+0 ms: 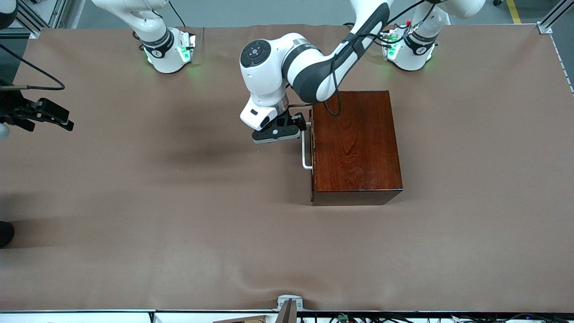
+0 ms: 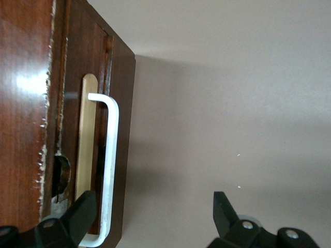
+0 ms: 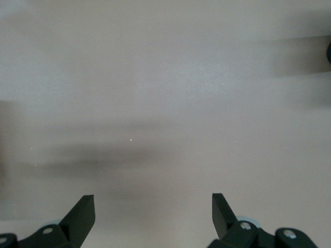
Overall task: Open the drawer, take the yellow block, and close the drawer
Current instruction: 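Position the left gripper at the white drawer handle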
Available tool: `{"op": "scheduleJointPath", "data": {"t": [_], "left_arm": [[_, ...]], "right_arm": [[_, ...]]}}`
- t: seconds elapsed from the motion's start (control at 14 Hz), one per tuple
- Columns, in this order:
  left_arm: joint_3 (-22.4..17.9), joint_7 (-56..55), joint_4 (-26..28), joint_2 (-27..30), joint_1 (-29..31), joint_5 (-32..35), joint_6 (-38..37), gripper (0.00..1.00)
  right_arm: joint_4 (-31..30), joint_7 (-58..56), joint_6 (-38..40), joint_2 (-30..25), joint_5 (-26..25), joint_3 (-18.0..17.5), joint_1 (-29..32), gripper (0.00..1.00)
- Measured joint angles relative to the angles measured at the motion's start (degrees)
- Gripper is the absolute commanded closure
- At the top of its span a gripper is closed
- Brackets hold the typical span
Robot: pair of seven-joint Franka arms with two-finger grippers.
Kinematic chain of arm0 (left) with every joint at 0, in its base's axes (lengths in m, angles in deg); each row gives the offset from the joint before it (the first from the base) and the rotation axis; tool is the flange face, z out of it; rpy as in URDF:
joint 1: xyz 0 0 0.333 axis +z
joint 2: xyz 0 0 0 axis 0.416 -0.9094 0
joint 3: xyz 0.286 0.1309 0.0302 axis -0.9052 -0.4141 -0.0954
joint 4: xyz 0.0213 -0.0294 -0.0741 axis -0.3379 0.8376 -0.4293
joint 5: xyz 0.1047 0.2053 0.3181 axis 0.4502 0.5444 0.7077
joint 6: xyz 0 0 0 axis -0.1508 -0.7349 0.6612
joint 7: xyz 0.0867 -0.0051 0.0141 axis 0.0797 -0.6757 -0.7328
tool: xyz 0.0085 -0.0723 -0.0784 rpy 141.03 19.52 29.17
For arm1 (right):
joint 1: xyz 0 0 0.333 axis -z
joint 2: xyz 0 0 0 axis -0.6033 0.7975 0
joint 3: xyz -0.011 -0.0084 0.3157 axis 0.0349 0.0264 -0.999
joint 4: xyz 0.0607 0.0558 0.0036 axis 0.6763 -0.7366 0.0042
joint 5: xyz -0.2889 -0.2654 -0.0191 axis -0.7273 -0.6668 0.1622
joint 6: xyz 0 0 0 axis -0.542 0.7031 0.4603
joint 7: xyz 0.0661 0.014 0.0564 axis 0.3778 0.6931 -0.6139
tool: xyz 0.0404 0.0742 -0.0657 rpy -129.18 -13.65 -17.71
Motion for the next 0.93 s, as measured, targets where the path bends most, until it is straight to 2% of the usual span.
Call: {"op": "scheduleJointPath", "data": {"t": [0.36, 0.93], "left_arm": [[-0.26, 0.85, 0.03, -2.78, 0.02, 0.0, -1.0, 0.0], [-0.75, 3.21, 0.09, -4.01, 1.3, 0.0, -2.65, 0.0]], "right_arm": [[0.0, 0.0, 0.0, 0.0, 0.0, 0.0, 0.0, 0.0], [0.0, 0.0, 0.02, 0.0, 0.0, 0.01, 0.0, 0.0]]}}
